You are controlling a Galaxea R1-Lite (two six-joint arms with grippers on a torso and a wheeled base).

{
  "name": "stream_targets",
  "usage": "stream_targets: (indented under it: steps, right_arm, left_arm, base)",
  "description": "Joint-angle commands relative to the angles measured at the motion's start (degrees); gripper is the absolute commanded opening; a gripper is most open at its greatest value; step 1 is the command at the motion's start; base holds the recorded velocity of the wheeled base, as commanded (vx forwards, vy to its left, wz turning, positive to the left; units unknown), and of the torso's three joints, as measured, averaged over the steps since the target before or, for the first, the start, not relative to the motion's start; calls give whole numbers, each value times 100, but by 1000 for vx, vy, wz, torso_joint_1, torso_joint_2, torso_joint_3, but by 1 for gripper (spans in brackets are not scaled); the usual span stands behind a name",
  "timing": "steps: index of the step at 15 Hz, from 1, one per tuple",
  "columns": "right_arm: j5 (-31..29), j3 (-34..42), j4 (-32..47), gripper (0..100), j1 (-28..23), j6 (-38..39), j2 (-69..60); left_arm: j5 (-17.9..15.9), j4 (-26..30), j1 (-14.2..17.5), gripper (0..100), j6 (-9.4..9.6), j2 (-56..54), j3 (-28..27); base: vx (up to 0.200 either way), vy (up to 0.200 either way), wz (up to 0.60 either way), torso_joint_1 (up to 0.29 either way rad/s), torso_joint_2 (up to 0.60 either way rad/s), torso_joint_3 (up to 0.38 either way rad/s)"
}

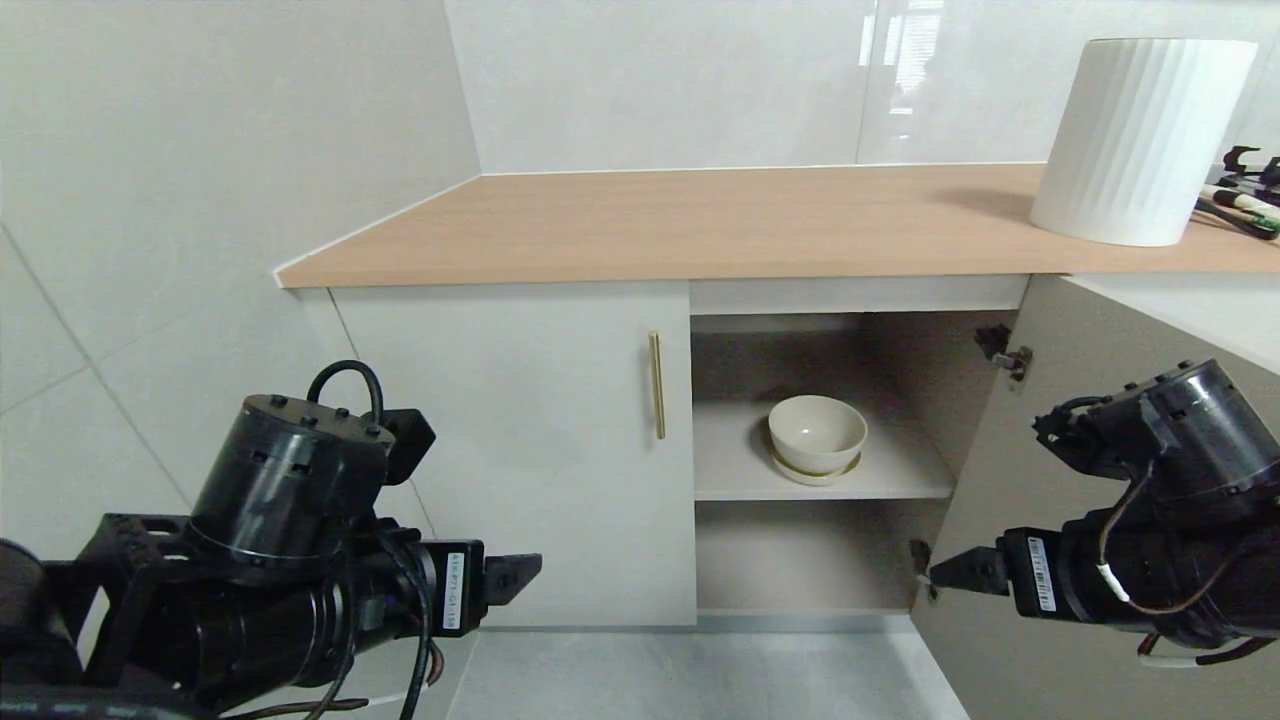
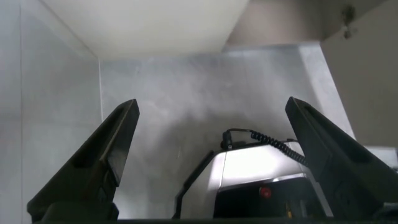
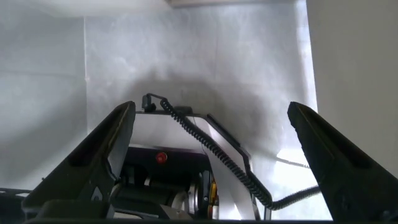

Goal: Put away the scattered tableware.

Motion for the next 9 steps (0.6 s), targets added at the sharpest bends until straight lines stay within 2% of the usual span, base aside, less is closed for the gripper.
stream_targets:
  steps: [1, 9]
  right_arm:
    - [-4, 0, 1, 100, 17, -1, -4]
    - [-4, 0, 10, 100, 114, 8, -4]
  left_arm:
    - [1, -1, 0, 100, -1, 14, 9]
    - [10, -1, 0, 100, -1, 14, 9]
  base:
    - [-200, 0, 0, 7, 7, 2]
    - [-200, 0, 0, 3, 2, 4]
